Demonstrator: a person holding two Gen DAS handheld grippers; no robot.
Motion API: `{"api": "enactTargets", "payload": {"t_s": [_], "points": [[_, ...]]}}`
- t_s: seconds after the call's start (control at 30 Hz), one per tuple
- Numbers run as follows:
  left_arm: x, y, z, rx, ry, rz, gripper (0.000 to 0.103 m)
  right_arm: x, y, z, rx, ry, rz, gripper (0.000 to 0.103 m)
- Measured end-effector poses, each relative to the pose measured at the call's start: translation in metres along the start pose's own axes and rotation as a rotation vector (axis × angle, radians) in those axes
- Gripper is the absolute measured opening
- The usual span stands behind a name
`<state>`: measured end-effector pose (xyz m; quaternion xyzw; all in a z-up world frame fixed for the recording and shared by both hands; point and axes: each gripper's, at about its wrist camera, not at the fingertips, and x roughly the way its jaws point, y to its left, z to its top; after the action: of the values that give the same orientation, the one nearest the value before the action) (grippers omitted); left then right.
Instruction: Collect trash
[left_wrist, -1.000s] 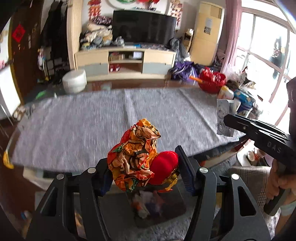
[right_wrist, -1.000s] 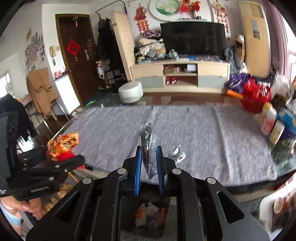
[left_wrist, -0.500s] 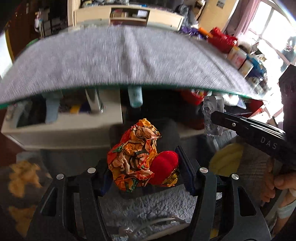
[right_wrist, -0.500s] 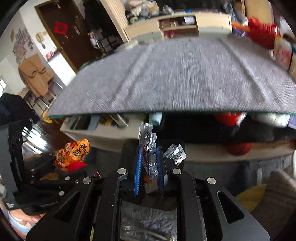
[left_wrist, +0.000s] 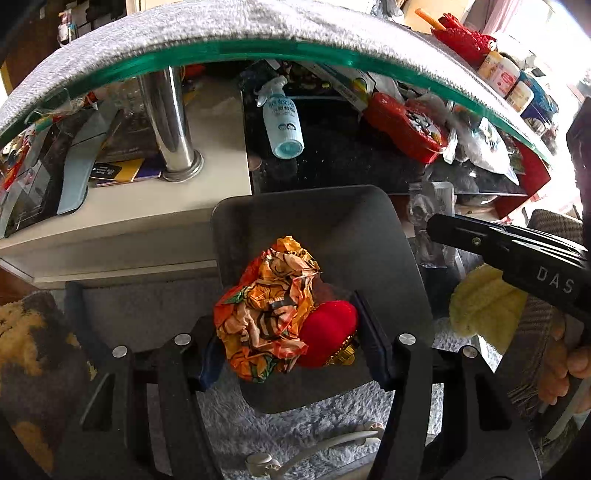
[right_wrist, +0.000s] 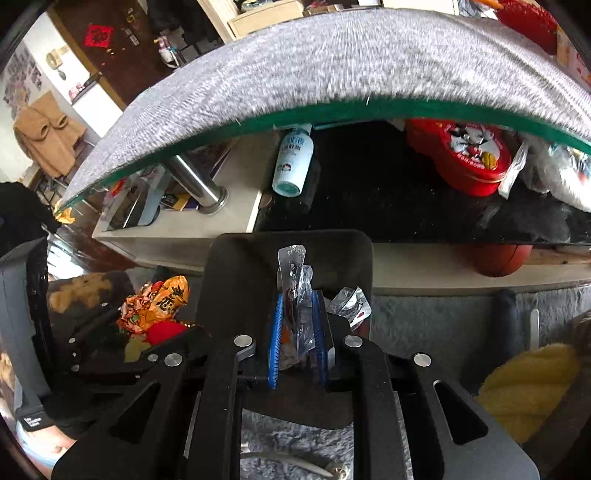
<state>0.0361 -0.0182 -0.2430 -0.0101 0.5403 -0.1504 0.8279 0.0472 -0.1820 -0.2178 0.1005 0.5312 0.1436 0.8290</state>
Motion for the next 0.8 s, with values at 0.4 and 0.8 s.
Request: {"api": "enactTargets", "payload": {"t_s": [0.4, 0.8], "points": [[0.012, 0.003, 0.003, -0.019, 0.025, -0.052, 0.069, 0.018, -0.002, 0.009, 0.049, 0.043, 0.054, 0.035], [0.004, 0.004, 0.007, -0.012, -0.017, -0.013, 0.095, 0.0, -0.019, 0.015, 0.089, -0.043, -0.024, 0.096]]}}
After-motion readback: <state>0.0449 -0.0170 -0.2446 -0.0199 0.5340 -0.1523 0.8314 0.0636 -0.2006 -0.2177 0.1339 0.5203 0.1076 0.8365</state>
